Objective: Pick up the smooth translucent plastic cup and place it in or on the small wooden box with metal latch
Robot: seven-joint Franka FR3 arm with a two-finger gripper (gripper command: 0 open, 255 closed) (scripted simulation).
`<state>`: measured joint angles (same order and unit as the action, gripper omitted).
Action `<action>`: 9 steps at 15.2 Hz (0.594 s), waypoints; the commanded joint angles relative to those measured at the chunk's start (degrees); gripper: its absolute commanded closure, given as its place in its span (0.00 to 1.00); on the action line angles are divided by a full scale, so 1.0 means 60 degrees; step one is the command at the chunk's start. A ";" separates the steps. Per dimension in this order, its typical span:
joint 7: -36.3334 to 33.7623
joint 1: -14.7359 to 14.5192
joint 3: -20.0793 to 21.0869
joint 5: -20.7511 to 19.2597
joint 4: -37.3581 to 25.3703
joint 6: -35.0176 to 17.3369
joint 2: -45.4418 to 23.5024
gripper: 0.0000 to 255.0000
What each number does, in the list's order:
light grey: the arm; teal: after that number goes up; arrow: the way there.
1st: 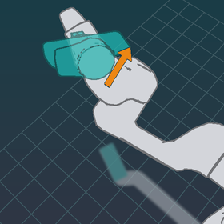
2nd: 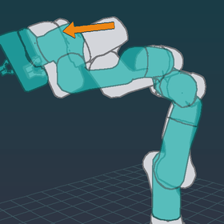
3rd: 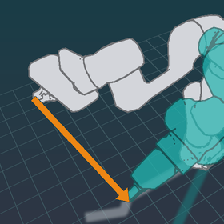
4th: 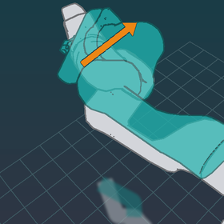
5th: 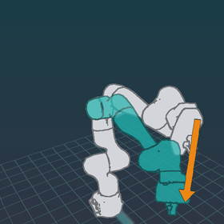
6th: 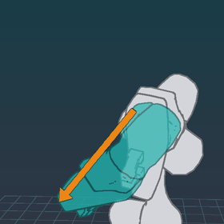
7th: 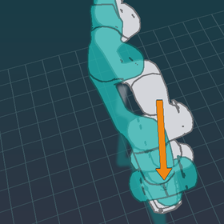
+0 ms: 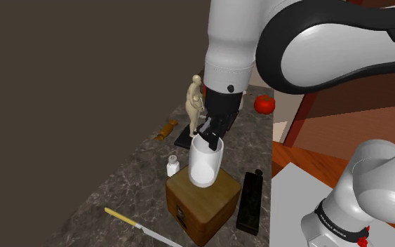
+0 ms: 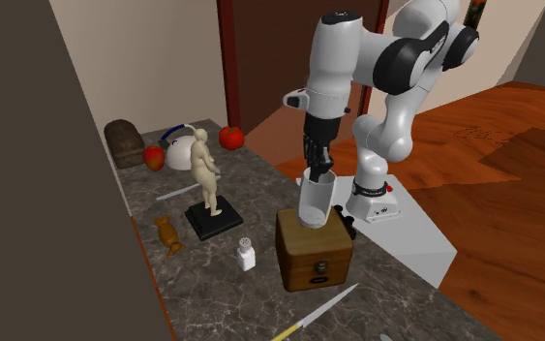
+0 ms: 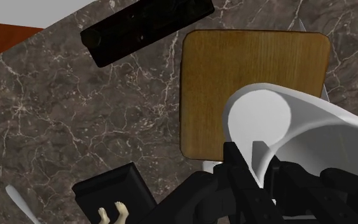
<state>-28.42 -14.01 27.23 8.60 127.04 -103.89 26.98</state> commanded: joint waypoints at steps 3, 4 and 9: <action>-0.0013 -0.0025 0.0070 0.0041 0.0447 -0.0470 -0.0013 1.00; -0.0014 -0.0024 0.0070 0.0041 0.0445 -0.0471 -0.0015 1.00; -0.0014 -0.0025 0.0070 0.0040 0.0445 -0.0471 -0.0016 1.00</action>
<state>-28.50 -14.14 27.63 8.83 129.69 -106.71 26.91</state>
